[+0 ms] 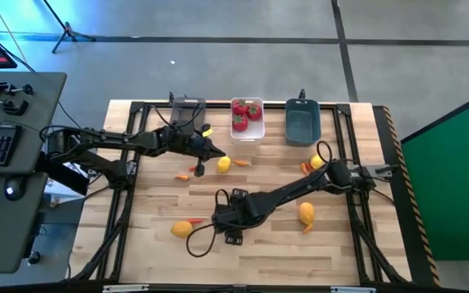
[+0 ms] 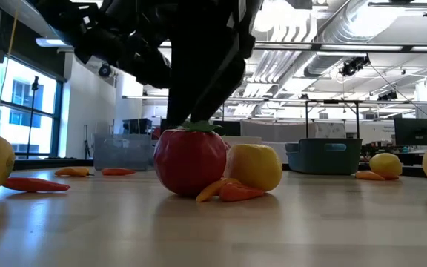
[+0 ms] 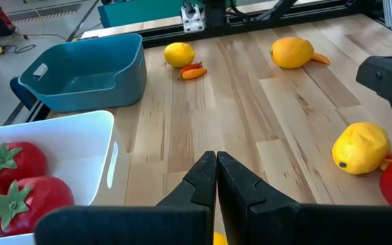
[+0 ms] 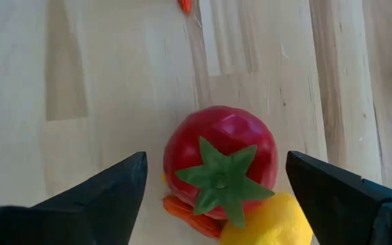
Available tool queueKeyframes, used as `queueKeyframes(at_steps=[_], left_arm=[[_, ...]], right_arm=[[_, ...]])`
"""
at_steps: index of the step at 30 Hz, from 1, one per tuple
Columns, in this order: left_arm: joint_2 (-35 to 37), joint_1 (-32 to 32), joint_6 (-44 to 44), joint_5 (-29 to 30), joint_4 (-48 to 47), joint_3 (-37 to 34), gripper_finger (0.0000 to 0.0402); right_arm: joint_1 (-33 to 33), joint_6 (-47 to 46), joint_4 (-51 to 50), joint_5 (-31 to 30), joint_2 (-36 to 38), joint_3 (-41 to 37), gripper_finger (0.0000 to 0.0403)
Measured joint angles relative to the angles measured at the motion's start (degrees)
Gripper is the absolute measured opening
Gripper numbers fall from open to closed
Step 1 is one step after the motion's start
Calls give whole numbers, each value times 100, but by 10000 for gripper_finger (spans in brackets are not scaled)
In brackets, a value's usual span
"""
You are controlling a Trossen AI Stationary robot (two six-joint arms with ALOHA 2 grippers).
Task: Sort produce into baskets
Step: Put the red tomato into the white bin
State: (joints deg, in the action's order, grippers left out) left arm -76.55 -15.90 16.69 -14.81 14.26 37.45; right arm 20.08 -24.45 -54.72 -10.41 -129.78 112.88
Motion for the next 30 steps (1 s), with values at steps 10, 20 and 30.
queueKeyframes(at_steps=[10, 20, 30], left_arm=[[-2, -25, -108, 0, 370, -320, 0], [88, -68, -503, 13, 1319, -975, 0], [732, -378, -899, 57, 1963, -1608, 0]], right_arm=[[-18, 479, 93, -40, -210, -122, 351], [-89, 682, 6, 18, -299, -120, 260], [-595, 750, -393, 2, 365, -120, 240]])
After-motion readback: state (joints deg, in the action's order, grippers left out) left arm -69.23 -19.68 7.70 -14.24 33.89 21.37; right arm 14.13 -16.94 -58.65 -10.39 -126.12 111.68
